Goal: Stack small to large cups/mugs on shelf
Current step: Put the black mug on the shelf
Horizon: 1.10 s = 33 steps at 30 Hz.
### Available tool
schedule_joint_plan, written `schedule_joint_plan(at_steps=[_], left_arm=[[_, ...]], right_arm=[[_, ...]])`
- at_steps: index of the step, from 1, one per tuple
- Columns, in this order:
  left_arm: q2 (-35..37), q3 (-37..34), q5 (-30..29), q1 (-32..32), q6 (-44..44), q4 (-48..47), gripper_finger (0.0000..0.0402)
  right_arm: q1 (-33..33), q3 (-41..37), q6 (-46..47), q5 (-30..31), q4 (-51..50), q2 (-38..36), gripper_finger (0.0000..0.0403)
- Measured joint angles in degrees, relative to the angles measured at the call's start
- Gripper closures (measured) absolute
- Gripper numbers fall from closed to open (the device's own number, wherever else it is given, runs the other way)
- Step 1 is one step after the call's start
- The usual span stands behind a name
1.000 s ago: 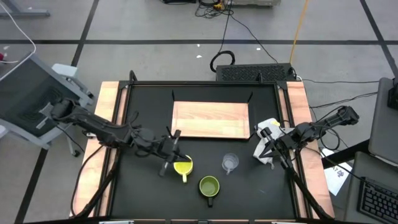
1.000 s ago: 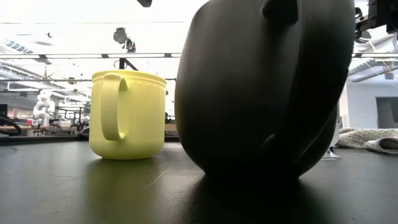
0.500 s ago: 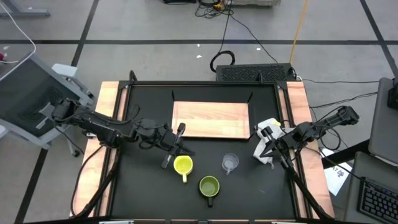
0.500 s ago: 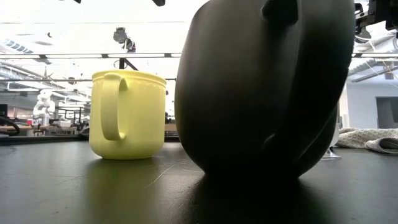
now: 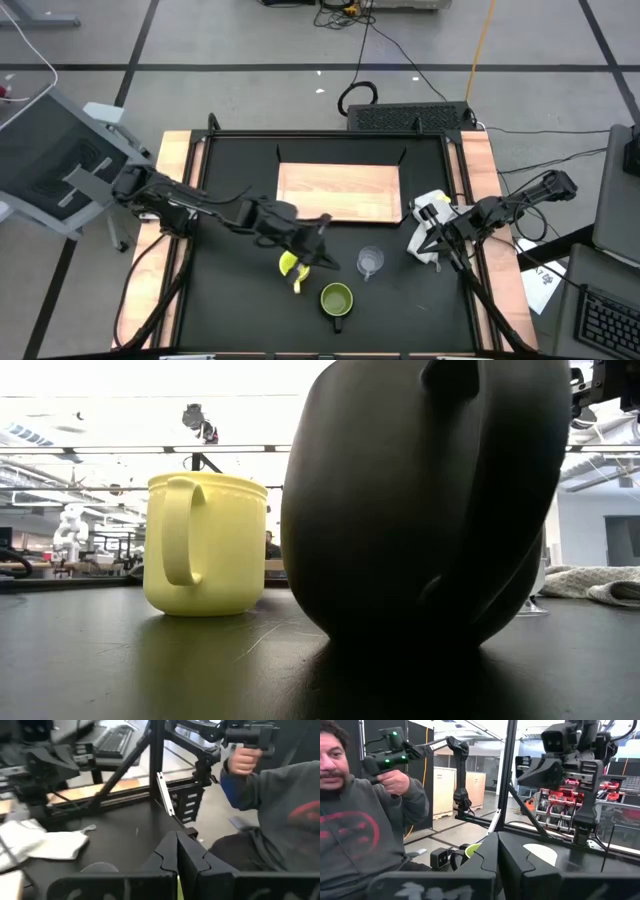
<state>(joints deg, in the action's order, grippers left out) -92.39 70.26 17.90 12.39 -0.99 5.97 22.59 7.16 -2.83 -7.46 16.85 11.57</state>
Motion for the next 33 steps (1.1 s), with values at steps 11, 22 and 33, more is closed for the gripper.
schedule_joint_plan(at_steps=[11,22,33], left_arm=[[-11.0,15.2,3.2,0.1,1.8,-11.4,0.0401],[-15.6,25.7,0.6,1.2,7.4,-31.7,0.0401],[-16.9,27.0,-1.9,3.3,13.9,-39.2,0.0401]], right_arm=[[0.0,0.0,0.6,0.0,-2.7,0.3,0.0403],[0.0,0.0,0.7,0.2,-5.7,0.9,0.0403],[0.0,0.0,0.6,0.2,-5.6,1.0,0.0403]])
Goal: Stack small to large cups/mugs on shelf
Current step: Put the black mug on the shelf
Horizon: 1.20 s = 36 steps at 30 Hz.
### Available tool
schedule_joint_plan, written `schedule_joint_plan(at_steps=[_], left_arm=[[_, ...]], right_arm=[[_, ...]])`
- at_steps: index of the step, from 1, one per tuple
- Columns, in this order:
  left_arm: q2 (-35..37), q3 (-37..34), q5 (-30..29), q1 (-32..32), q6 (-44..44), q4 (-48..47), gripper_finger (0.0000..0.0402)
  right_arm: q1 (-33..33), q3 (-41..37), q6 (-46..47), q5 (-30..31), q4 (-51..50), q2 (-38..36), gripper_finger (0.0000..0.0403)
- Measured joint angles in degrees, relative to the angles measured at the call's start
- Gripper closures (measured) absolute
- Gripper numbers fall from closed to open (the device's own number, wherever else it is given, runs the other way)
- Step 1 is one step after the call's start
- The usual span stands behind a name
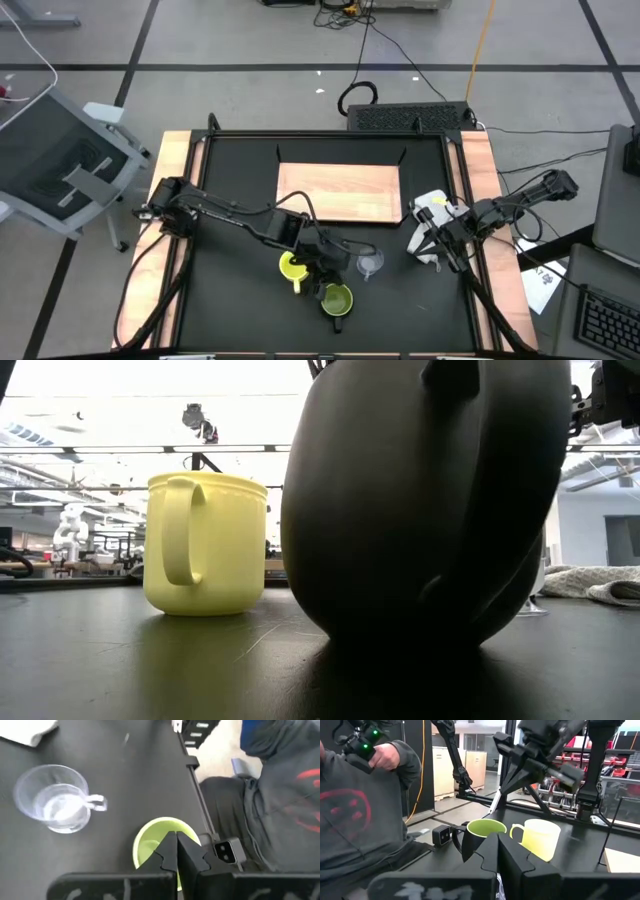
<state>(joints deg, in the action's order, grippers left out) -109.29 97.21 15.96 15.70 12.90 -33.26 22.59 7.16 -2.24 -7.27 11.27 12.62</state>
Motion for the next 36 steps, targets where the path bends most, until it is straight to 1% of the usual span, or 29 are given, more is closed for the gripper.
schedule_joint_plan(at_steps=[8,11,14,17,20,22,24,27,31,36], left_arm=[[-2.3,0.0,0.3,1.6,2.2,-3.6,0.0401],[-4.0,2.1,0.1,1.6,2.3,-6.0,0.0401],[-7.5,7.4,-1.3,2.3,0.8,-10.2,0.0401],[-10.7,14.3,-3.4,3.0,-1.3,-16.1,0.0401],[-12.7,20.3,-5.7,3.2,-2.6,-22.3,0.0401],[-13.5,23.0,-6.3,3.1,-3.4,-24.3,0.0401],[-14.0,24.0,-6.6,2.7,-3.6,-25.9,0.0401],[-14.2,24.3,-6.7,2.3,-3.7,-25.6,0.0401],[-15.6,23.9,-9.5,1.4,-3.7,-26.2,0.0401],[-16.8,23.9,-8.5,0.6,-3.3,-26.4,0.0395]], right_arm=[[0.0,0.0,-0.1,0.0,0.4,0.1,0.0403],[0.0,0.0,-0.3,0.0,0.5,0.2,0.0403],[0.0,0.0,-0.3,0.1,0.5,0.2,0.0403],[0.0,0.0,0.0,0.2,0.5,0.2,0.0403],[0.0,0.0,0.0,0.2,0.5,0.2,0.0403],[0.0,0.0,0.0,0.2,0.5,0.3,0.0403],[0.0,0.0,-0.1,0.2,0.4,0.3,0.0403],[0.0,0.0,-0.1,0.2,0.0,0.4,0.0403],[0.0,0.0,-0.2,0.2,0.1,0.4,0.0403],[0.0,0.0,-0.4,0.2,0.3,0.6,0.0403]])
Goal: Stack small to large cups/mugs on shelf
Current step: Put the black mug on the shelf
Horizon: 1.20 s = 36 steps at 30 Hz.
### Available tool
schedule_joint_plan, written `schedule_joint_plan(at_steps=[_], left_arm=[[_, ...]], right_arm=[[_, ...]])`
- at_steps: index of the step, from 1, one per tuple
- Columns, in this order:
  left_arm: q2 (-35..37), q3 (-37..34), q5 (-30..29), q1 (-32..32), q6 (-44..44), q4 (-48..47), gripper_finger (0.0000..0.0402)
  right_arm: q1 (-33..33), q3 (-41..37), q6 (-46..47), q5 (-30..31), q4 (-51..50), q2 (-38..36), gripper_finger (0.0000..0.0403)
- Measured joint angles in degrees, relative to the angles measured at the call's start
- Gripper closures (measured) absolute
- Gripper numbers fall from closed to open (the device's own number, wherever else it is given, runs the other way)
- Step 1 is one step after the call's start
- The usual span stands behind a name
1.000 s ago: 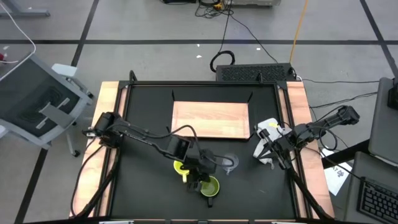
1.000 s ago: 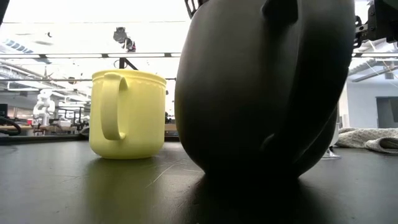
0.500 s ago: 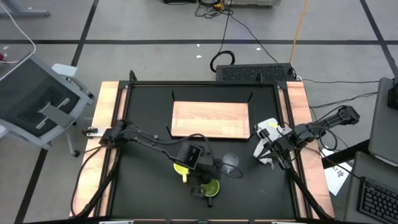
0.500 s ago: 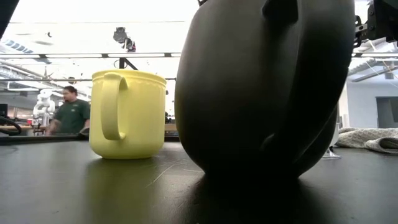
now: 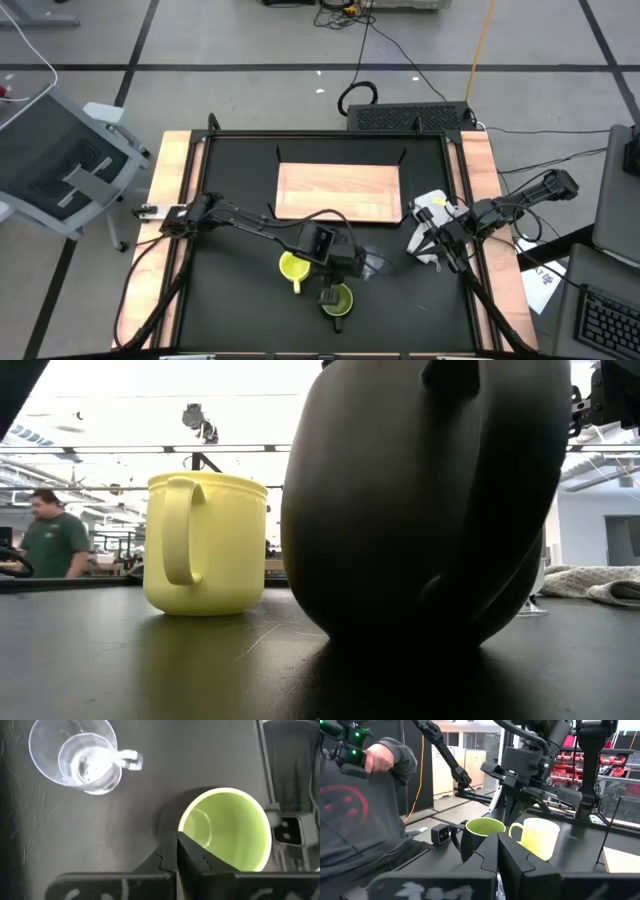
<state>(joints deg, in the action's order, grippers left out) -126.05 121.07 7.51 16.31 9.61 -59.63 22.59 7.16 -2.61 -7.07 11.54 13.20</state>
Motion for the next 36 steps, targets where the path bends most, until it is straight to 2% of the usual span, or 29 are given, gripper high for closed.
schedule_joint_plan(at_steps=[5,11,18,23,36], left_arm=[[0.1,0.1,1.0,0.2,-0.2,0.6,0.0347],[-0.4,0.1,6.0,0.1,1.7,1.0,0.0271],[-0.5,0.1,6.0,0.1,2.9,0.7,0.0209],[-0.6,0.1,6.0,-0.2,3.0,0.8,0.0193],[-3.2,0.0,5.0,-0.8,2.6,-0.7,0.0192]], right_arm=[[0.0,0.0,0.0,0.0,-0.1,0.0,0.0403],[0.0,0.0,0.0,0.0,-0.3,0.0,0.0403],[0.0,0.0,-0.2,0.0,-0.2,0.0,0.0403],[0.0,0.0,-0.2,0.0,-0.3,0.0,0.0403],[0.0,0.0,-0.5,0.0,-0.3,0.3,0.0403]])
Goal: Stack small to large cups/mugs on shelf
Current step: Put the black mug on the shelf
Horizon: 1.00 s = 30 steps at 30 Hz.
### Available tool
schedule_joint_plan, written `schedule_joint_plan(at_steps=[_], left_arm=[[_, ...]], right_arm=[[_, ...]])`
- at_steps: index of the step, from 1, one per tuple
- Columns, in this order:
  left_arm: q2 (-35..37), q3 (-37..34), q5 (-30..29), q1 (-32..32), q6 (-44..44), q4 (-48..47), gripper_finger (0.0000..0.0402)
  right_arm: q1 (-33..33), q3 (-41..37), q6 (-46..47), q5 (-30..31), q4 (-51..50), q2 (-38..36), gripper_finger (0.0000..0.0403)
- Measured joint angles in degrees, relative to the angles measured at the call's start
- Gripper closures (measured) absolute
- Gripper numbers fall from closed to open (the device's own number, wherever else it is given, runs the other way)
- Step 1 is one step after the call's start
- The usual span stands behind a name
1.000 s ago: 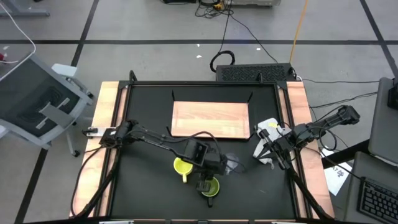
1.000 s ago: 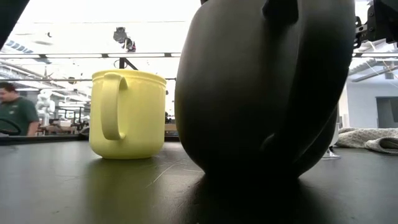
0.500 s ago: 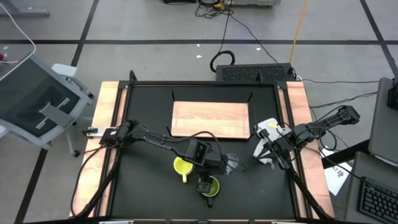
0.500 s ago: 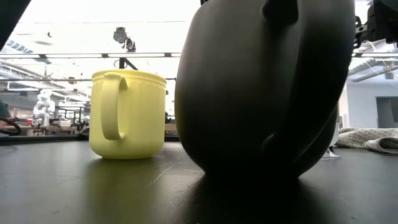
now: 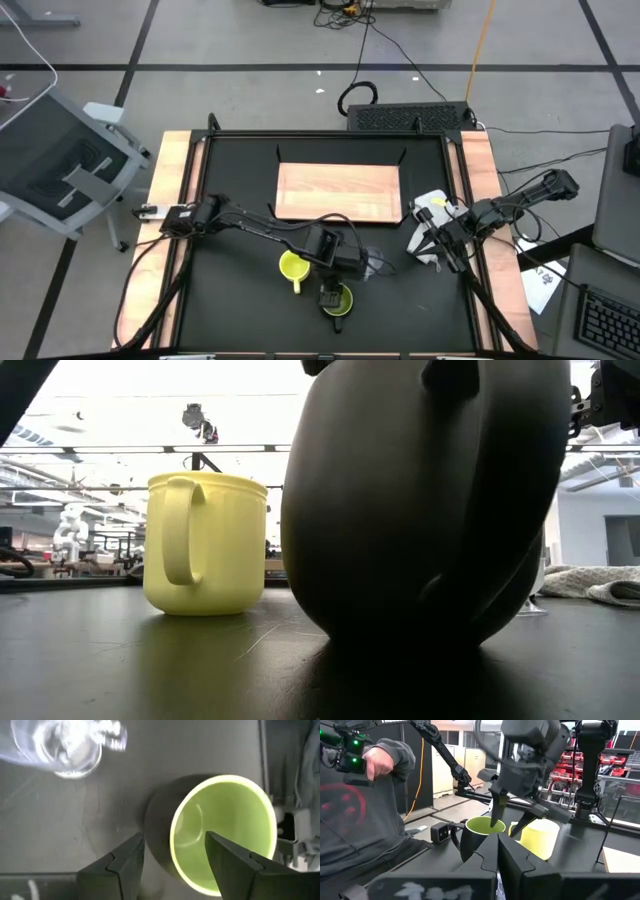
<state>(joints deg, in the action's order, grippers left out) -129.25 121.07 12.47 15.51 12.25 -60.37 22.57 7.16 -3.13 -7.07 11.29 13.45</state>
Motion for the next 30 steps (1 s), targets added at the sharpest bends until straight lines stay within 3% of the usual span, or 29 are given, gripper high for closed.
schedule_joint_plan(at_steps=[23,30], left_arm=[[-0.6,-0.7,-0.3,-0.1,-0.5,0.9,0.0194],[-0.6,-1.8,0.6,-0.1,-0.5,1.5,0.0252]], right_arm=[[0.0,0.0,-0.8,0.0,-1.0,0.1,0.0403],[0.0,0.0,-0.8,0.0,-0.9,0.1,0.0403]])
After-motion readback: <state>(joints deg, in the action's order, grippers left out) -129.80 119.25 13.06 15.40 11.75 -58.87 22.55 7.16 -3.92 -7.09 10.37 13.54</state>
